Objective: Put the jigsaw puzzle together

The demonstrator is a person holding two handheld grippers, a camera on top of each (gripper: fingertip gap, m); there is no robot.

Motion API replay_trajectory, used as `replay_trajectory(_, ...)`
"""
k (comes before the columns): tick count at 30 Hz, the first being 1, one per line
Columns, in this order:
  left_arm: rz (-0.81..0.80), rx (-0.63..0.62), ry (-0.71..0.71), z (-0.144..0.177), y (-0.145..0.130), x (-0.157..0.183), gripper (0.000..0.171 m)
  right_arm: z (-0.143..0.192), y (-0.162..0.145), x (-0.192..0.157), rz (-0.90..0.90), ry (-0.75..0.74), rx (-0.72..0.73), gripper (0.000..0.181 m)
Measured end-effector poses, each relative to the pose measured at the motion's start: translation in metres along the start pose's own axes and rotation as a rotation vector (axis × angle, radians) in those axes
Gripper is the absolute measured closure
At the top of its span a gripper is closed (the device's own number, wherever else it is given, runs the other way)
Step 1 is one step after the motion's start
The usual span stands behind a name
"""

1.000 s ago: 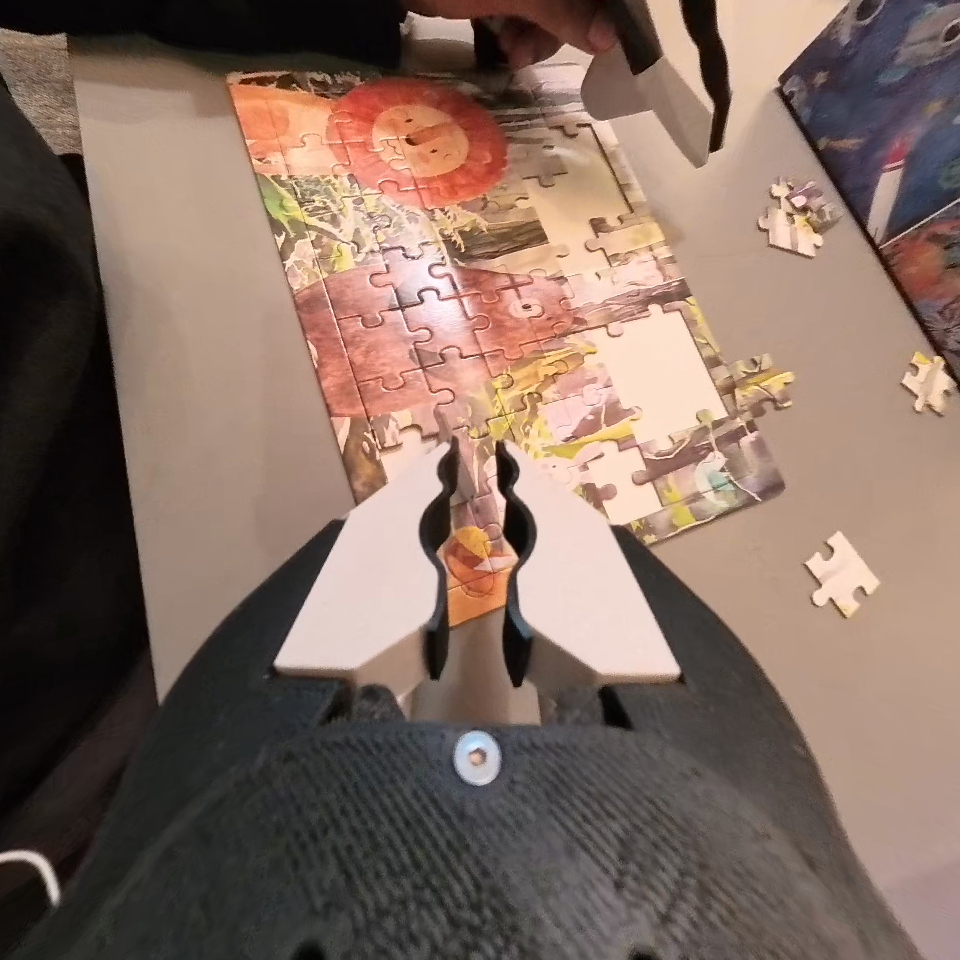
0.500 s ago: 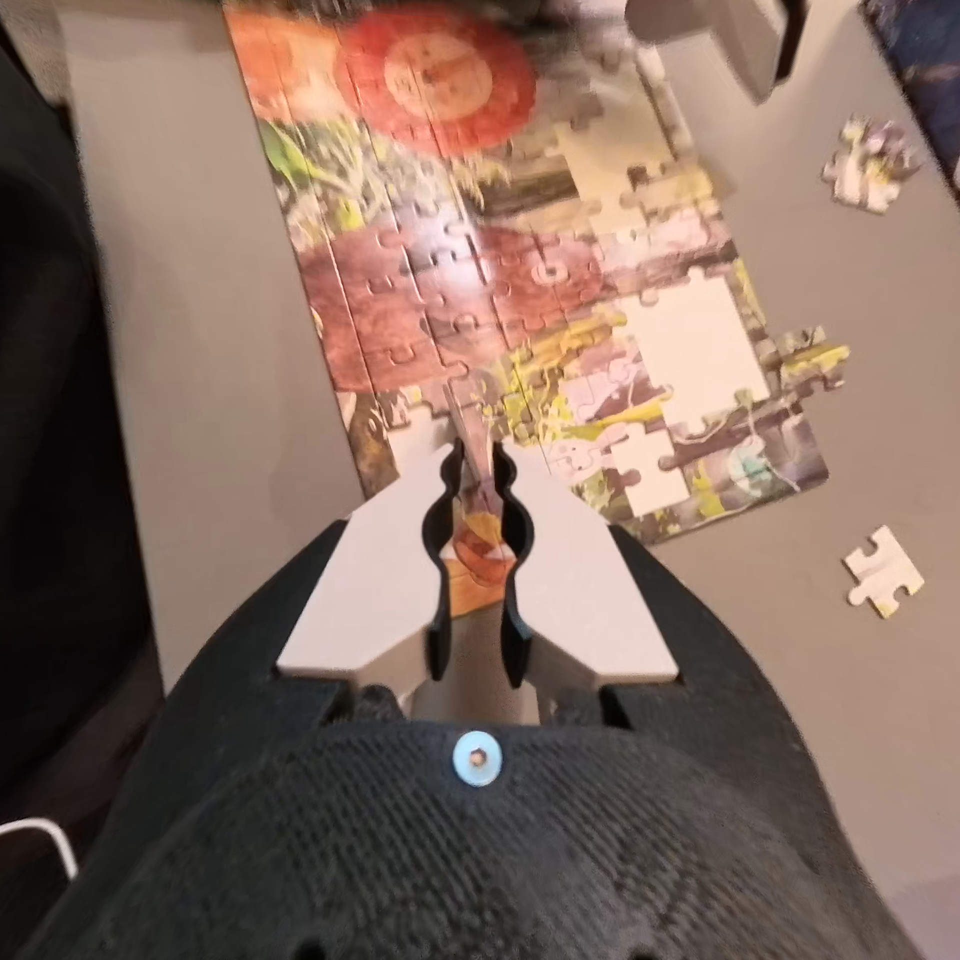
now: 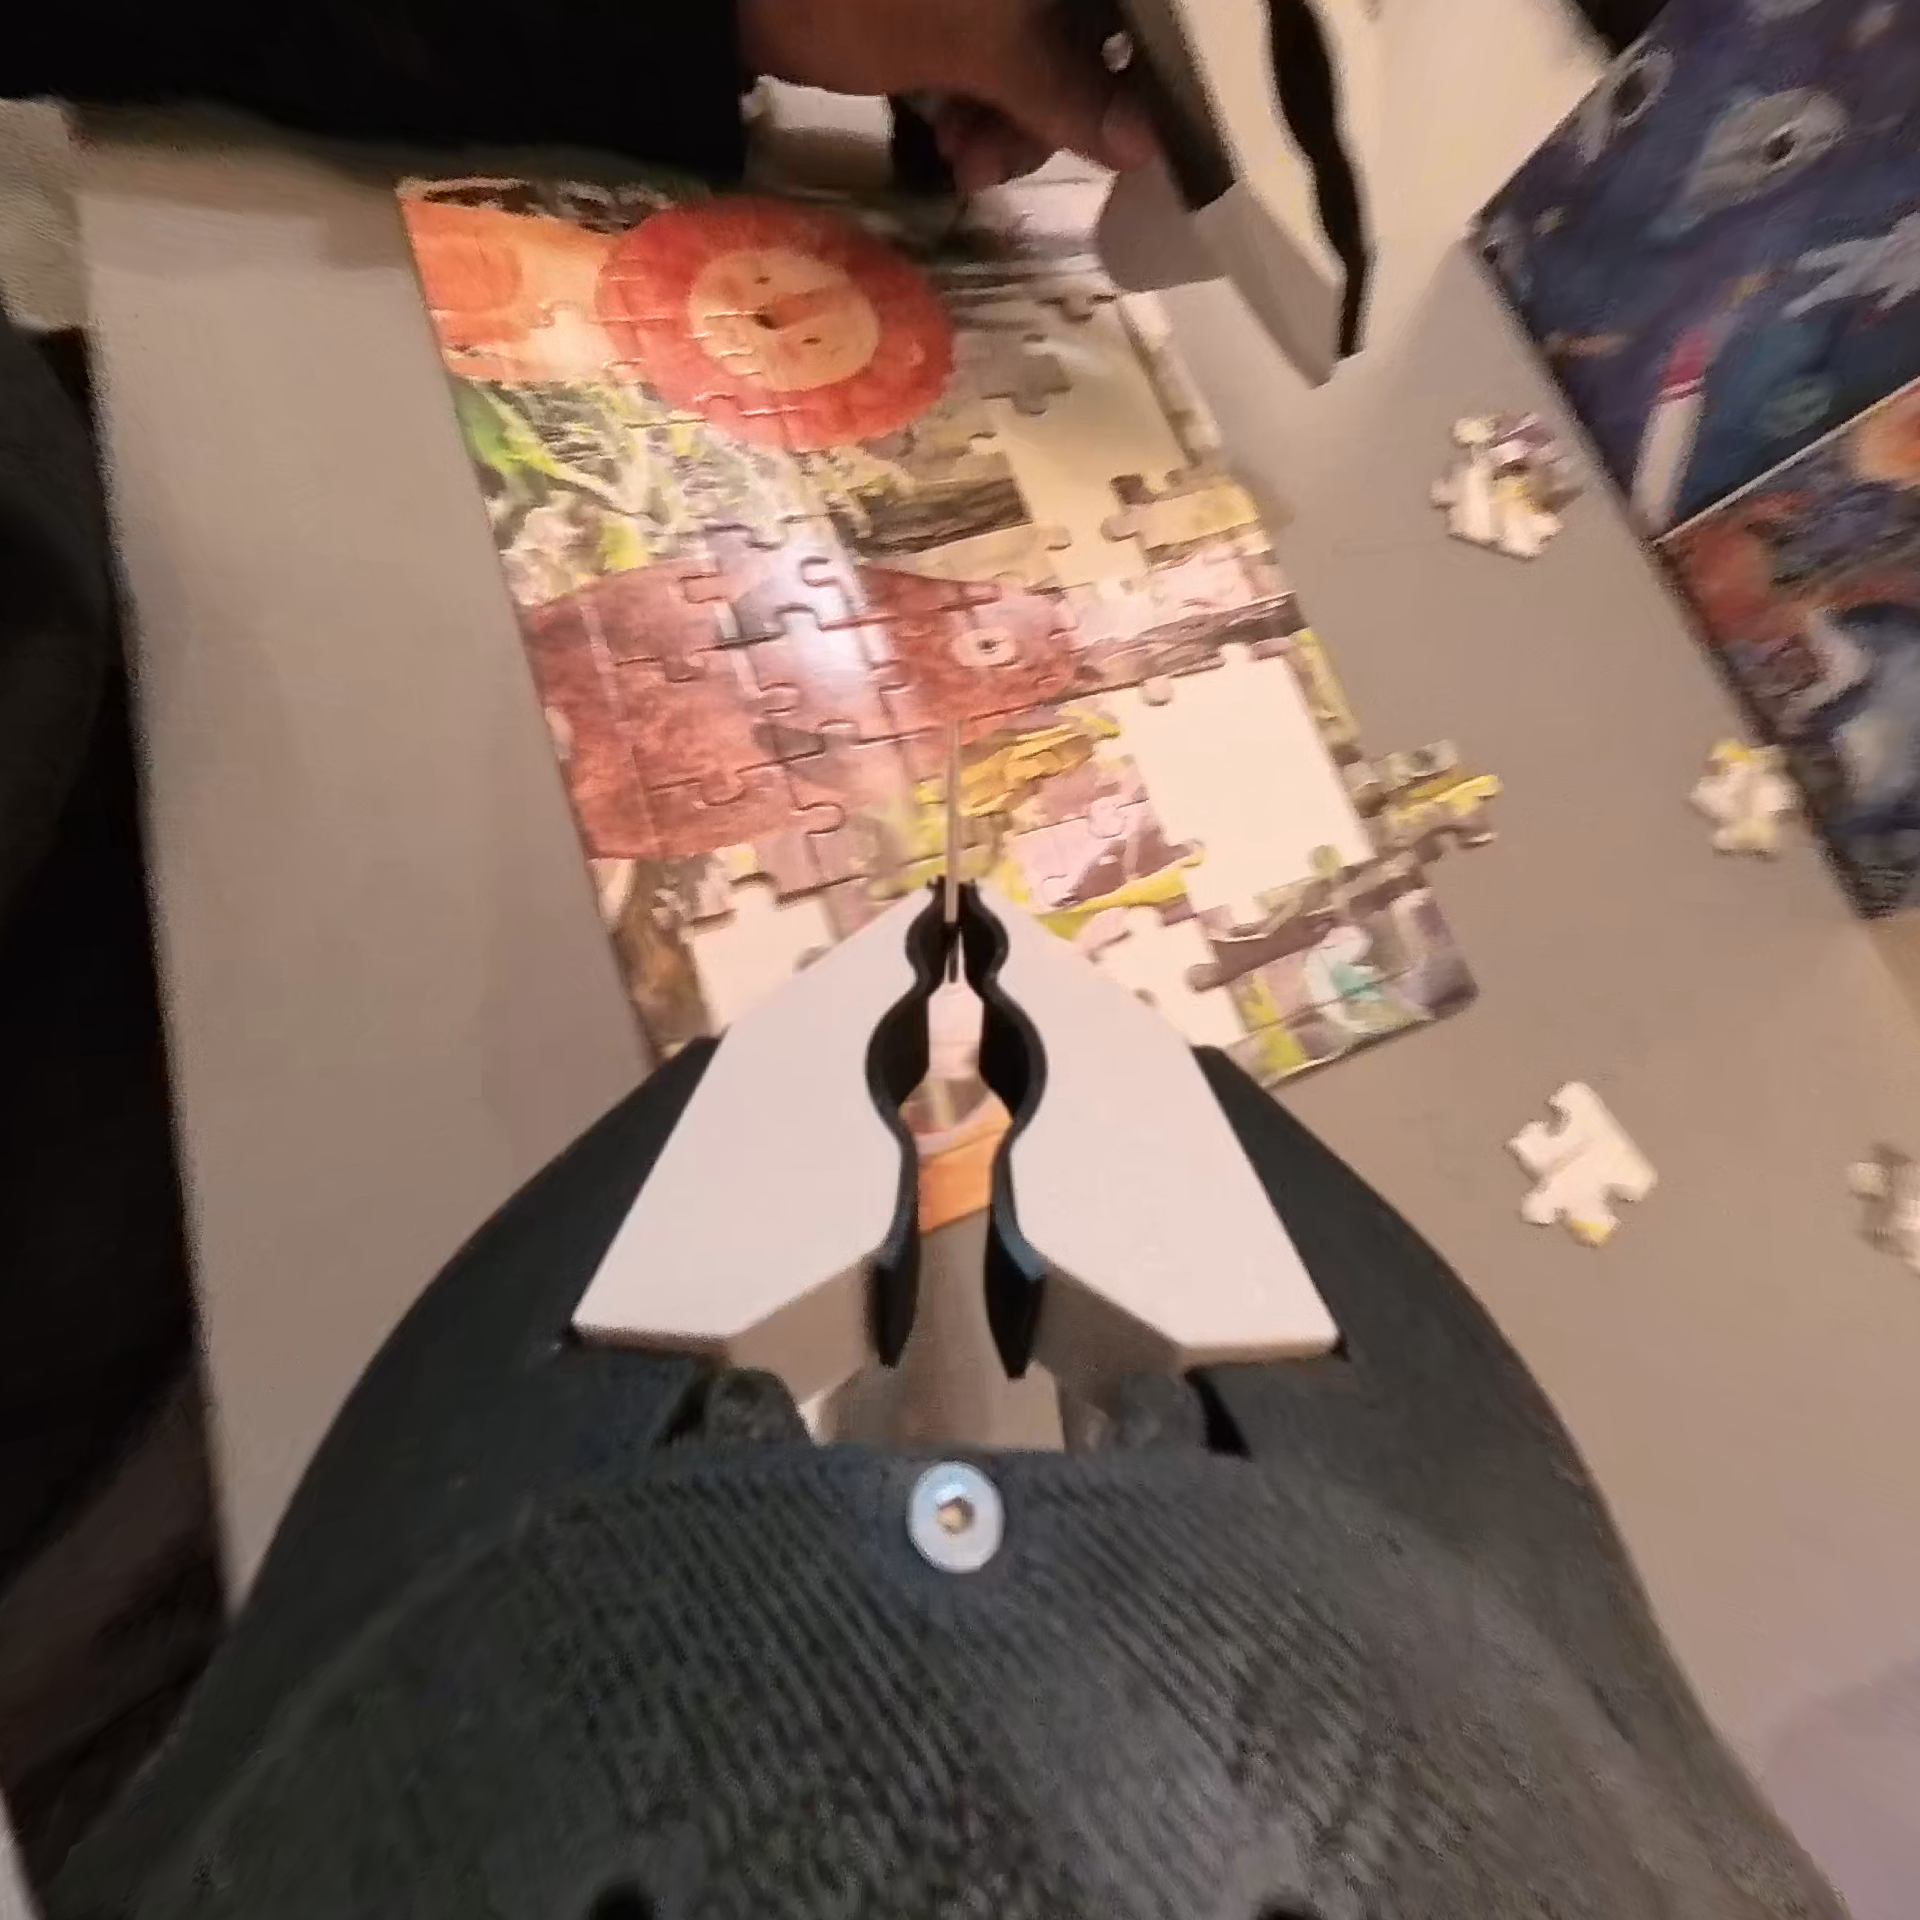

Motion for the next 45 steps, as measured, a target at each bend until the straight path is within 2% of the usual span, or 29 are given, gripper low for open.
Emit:
replay_trajectory(4, -0.002, 0.008, 0.004, 0.001, 0.000, 0.000, 0.167, -0.006, 0.011, 0.025, 0.215, -0.225, -0.016, 0.181)
replay_trajectory(7, 0.010, 0.030, -0.006, 0.002, 0.002, 0.001, 0.167, -0.013, 0.028, 0.050, 0.304, -0.301, 0.002, 0.181)
replay_trajectory(13, 0.035, 0.105, -0.067, 0.013, 0.014, 0.008, 0.165, -0.041, 0.041, 0.094, 0.215, -0.247, 0.167, 0.181)
replay_trajectory(16, 0.080, 0.160, -0.158, 0.019, 0.021, 0.017, 0.163, -0.048, 0.035, 0.090, 0.193, -0.158, 0.198, 0.181)
replay_trajectory(18, 0.114, 0.175, -0.229, 0.020, 0.024, 0.023, 0.159, -0.047, 0.029, 0.085, 0.252, -0.190, 0.223, 0.181)
replay_trajectory(20, 0.141, 0.185, -0.299, 0.018, 0.025, 0.029, 0.156, -0.049, 0.022, 0.085, 0.225, -0.189, 0.204, 0.181)
replay_trajectory(22, 0.145, 0.189, -0.367, 0.015, 0.024, 0.034, 0.154, -0.051, 0.019, 0.089, 0.142, -0.140, 0.178, 0.181)
replay_trajectory(26, 0.093, 0.183, -0.405, 0.012, 0.023, 0.045, 0.150, -0.047, 0.022, 0.086, 0.061, -0.008, 0.309, 0.181)
replay_trajectory(30, 0.164, 0.228, -0.507, 0.015, 0.027, 0.050, 0.151, -0.047, 0.022, 0.090, -0.119, 0.159, 0.385, 0.181)
replay_trajectory(33, 0.227, 0.238, -0.568, 0.014, 0.026, 0.051, 0.156, -0.047, 0.019, 0.096, -0.314, 0.338, 0.462, 0.181)
replay_trajectory(35, 0.236, 0.238, -0.586, 0.014, 0.026, 0.052, 0.165, -0.046, 0.016, 0.101, -0.389, 0.397, 0.526, 0.181)
replay_trajectory(37, 0.240, 0.257, -0.580, 0.016, 0.027, 0.053, 0.171, -0.046, 0.013, 0.103, -0.428, 0.441, 0.540, 0.181)
replay_trajectory(41, 0.259, 0.269, -0.591, 0.019, 0.028, 0.053, 0.171, -0.048, 0.011, 0.104, -0.453, 0.490, 0.545, 0.181)
replay_trajectory(45, 0.278, 0.262, -0.591, 0.018, 0.028, 0.055, 0.161, -0.049, 0.012, 0.101, -0.444, 0.505, 0.541, 0.181)
Point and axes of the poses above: each gripper's, where its closed fingertips meet, z back along the fingers, y out of its top, x = y × z across the jaws, the point moved 10 cm from there along z, back along the fingers, and after that the axes turned 7 degrees about y, right-handed, at the moved point
